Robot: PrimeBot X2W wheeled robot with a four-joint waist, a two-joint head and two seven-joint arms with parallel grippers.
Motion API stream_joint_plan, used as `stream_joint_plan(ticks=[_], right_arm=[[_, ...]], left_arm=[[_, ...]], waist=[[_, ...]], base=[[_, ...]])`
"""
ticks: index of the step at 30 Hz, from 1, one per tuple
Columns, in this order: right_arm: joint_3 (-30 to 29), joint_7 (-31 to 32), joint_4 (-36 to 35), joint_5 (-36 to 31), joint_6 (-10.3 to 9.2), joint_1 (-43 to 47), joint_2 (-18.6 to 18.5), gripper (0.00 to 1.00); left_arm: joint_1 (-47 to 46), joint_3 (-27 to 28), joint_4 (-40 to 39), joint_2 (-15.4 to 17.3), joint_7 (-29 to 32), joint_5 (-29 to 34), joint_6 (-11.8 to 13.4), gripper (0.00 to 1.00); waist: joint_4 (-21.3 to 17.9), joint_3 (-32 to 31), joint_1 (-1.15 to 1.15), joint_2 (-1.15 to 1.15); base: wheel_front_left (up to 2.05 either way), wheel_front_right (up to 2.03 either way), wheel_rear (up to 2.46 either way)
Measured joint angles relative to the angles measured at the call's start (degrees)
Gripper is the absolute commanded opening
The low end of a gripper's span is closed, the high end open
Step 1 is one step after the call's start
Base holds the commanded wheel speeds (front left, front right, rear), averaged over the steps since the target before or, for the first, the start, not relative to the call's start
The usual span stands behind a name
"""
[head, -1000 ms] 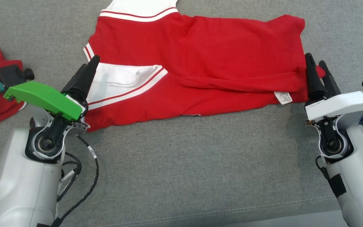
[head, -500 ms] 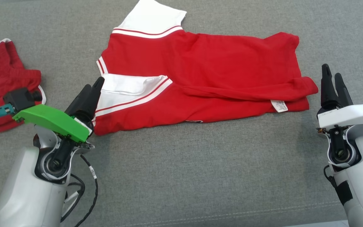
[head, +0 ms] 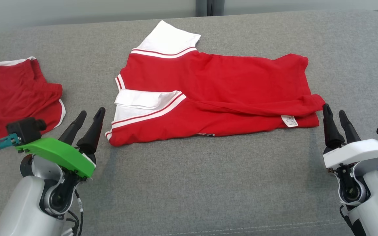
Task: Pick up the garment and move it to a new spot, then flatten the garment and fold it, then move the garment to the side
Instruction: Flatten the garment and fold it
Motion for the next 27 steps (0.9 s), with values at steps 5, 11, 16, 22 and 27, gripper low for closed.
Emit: stream_joint_plan(ticks=[5, 11, 16, 22, 27], right_arm=[[2.9, 0.3, 0.1, -1.6, 0.44, 1.7, -0.5, 1.00], [3.8, 1.5, 1.1, -4.0, -0.63, 2.1, -1.9, 1.00], [4.2, 2.8, 1.8, -4.1, -1.62, 2.0, -1.7, 1.00], [4.2, 4.4, 2.9, -4.0, -2.68, 0.1, -1.2, 1.00], [4.4, 6.1, 4.2, -3.9, -2.70, -1.0, -0.8, 1.00]], left_arm=[[1.9, -1.5, -1.1, 1.9, -2.2, 4.8, 0.1, 1.00], [3.7, -3.3, -1.8, 2.2, -2.9, 7.2, 1.5, 1.00], [3.7, -3.9, -2.2, 2.1, -2.9, 7.7, 2.1, 1.00], [3.7, -5.3, -2.3, 2.0, -1.6, 8.2, 2.6, 1.00], [3.7, -5.9, -2.3, 2.1, -0.4, 9.2, 3.5, 1.00]], waist=[[0.0, -0.8, 0.00, 0.00], [-0.1, -0.3, 0.00, 0.00], [0.0, 1.0, 0.00, 0.00], [0.0, 3.0, 0.00, 0.00], [0.3, 4.5, 0.00, 0.00]], base=[[0.00, 0.00, 0.00], [0.00, 0.00, 0.00], [0.00, 0.00, 0.00], [0.00, 0.00, 0.00], [0.00, 0.00, 0.00]])
